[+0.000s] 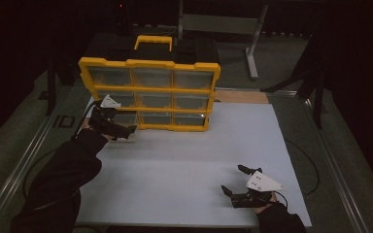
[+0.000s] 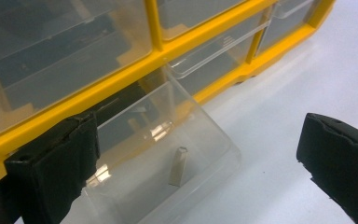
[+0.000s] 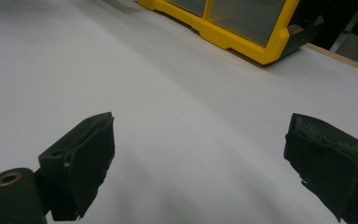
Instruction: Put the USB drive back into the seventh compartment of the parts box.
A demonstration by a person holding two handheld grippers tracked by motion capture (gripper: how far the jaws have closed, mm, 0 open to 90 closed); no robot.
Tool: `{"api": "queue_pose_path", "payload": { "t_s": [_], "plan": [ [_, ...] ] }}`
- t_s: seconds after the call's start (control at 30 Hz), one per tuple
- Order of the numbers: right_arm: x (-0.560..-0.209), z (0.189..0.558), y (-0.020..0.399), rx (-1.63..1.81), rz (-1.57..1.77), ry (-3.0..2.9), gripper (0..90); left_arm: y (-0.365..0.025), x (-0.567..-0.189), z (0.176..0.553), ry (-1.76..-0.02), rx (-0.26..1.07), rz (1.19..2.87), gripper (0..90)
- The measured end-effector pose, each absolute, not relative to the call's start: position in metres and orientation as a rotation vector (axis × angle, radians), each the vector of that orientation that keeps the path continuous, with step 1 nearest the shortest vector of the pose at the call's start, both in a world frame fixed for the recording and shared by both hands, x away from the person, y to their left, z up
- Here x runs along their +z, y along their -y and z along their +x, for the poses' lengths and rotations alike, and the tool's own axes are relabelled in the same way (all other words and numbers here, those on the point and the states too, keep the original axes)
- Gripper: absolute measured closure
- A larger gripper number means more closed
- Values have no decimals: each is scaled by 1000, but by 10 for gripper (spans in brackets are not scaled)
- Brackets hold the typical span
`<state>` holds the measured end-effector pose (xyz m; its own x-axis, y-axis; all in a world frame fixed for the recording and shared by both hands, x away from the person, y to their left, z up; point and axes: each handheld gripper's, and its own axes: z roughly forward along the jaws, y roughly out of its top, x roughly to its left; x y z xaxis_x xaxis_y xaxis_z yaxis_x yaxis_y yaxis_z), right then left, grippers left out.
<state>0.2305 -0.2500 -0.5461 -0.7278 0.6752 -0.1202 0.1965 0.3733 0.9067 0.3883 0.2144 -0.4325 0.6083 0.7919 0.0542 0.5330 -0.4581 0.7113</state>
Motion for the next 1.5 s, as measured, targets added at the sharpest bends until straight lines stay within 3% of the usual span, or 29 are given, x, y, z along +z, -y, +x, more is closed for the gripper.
{"api": "queue_pose_path", "payload": {
  "t_s": [0.8,1.5],
  "plan": [
    [-546,236,246,1342,723,-2170,88,-206,-434,351,-947,470,2147,4],
    [-545,235,245,1342,722,-2169,88,-209,-463,311,-896,429,2132,4]
  ]
}}
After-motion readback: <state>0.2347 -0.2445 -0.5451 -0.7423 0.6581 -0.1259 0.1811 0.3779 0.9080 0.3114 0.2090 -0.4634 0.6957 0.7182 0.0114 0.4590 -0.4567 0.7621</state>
